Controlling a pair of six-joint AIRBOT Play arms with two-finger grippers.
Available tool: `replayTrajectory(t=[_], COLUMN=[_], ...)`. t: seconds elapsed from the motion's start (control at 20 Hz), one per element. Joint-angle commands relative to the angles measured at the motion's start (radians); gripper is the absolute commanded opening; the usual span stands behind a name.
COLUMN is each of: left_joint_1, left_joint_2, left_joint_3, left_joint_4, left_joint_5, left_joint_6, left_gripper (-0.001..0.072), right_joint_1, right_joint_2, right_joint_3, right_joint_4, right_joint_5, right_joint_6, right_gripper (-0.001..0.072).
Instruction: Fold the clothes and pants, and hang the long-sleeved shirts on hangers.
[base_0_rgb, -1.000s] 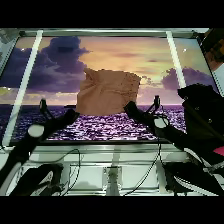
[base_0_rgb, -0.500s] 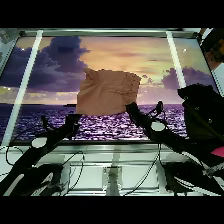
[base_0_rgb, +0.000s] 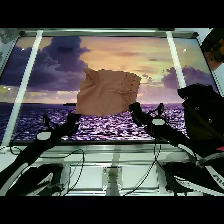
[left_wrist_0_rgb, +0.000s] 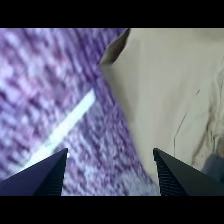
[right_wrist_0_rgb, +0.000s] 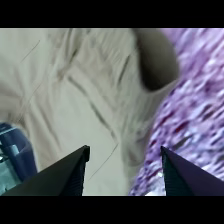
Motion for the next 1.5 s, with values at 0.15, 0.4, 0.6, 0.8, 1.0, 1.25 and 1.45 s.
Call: replayTrajectory(t=[0.15, 0.4, 0.6, 0.8, 1.0, 1.25, 1.45], left_joint_1=[-0.001, -0.001, -0.001, -0.001, -0.001, 0.0, 0.0], left_joint_2=[-0.227, -0.332, -0.356, -0.356, -0.356, -0.356, -0.356], left_joint_3=[0.139, 0.229, 0.243, 0.244, 0.244, 0.244, 0.254], left_joint_4=[-0.001, -0.001, -0.002, -0.002, -0.002, -0.002, -0.002], left_joint_5=[-0.008, -0.015, -0.016, -0.027, -0.034, -0.034, -0.033], left_joint_6=[0.051, 0.077, 0.073, 0.073, 0.073, 0.073, 0.074], left_gripper=[0.0576, 0.0576, 0.0479, 0.0479, 0.0479, 0.0479, 0.0478], right_joint_1=[-0.035, -0.035, -0.035, -0.036, -0.035, -0.036, -0.036], right_joint_2=[-0.06, -0.066, -0.066, -0.085, -0.183, -0.23, -0.23], right_joint_3=[0.0, 0.0, 0.0, 0.039, 0.143, 0.166, 0.167], right_joint_4=[0.004, -0.004, -0.004, -0.004, -0.003, 0.005, 0.007], right_joint_5=[0.069, 0.067, 0.061, 0.025, 0.027, -0.011, -0.047], right_joint_6=[0.0, -0.001, -0.001, -0.001, -0.001, 0.0, 0.0], right_gripper=[0.0519, 0.0522, 0.0521, 0.0522, 0.0521, 0.0498, 0.0441])
